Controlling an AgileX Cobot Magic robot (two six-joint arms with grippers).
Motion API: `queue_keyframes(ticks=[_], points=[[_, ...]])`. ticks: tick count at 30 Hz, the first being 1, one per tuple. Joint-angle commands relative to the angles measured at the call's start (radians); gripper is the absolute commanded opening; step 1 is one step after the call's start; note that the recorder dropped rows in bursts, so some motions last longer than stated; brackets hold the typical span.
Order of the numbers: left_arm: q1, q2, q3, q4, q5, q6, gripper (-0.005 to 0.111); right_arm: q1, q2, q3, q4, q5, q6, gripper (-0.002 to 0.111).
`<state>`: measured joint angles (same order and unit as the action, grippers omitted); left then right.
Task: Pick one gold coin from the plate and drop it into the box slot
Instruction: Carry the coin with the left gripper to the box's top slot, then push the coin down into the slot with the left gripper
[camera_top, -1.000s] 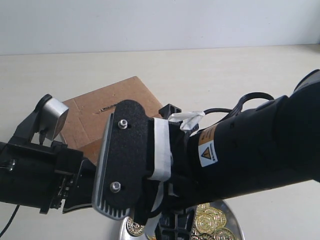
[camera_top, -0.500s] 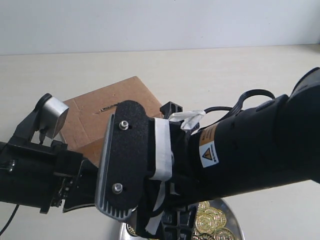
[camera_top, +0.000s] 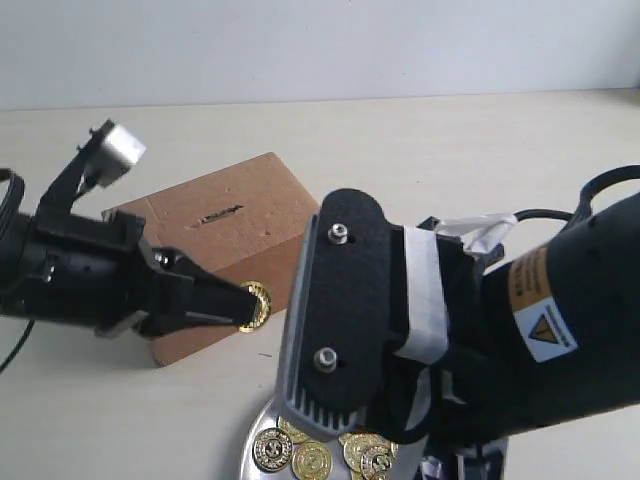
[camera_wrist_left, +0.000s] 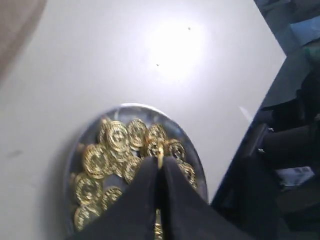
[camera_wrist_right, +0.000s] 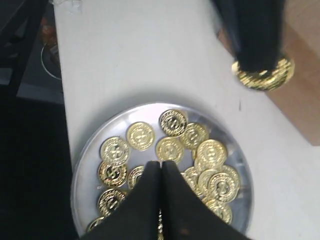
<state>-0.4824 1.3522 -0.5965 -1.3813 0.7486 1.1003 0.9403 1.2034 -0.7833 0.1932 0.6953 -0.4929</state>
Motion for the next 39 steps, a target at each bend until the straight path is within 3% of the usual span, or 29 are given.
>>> queue_keyframes(ticks=[1, 10, 17, 25, 39], points=[[-0.006, -0.002, -0.193, 0.336, -0.165, -0.006, 0.000, 0.002, -0.020, -0.001, 0.017, 0.103, 0.033, 0.000], [0.001, 0.116, -0.303, 0.746, -0.282, 0.077, 0.000, 0.002, -0.020, -0.001, 0.057, 0.100, 0.049, 0.000], [0.044, 0.219, -0.375, 0.732, -0.253, 0.102, 0.000, 0.002, -0.020, -0.001, 0.057, 0.100, 0.049, 0.000], [0.045, 0.288, -0.414, 0.706, -0.202, 0.097, 0.000, 0.002, -0.020, -0.001, 0.061, 0.100, 0.049, 0.000], [0.045, 0.327, -0.419, 0.706, -0.257, 0.132, 0.000, 0.002, -0.020, -0.001, 0.061, 0.100, 0.049, 0.000]])
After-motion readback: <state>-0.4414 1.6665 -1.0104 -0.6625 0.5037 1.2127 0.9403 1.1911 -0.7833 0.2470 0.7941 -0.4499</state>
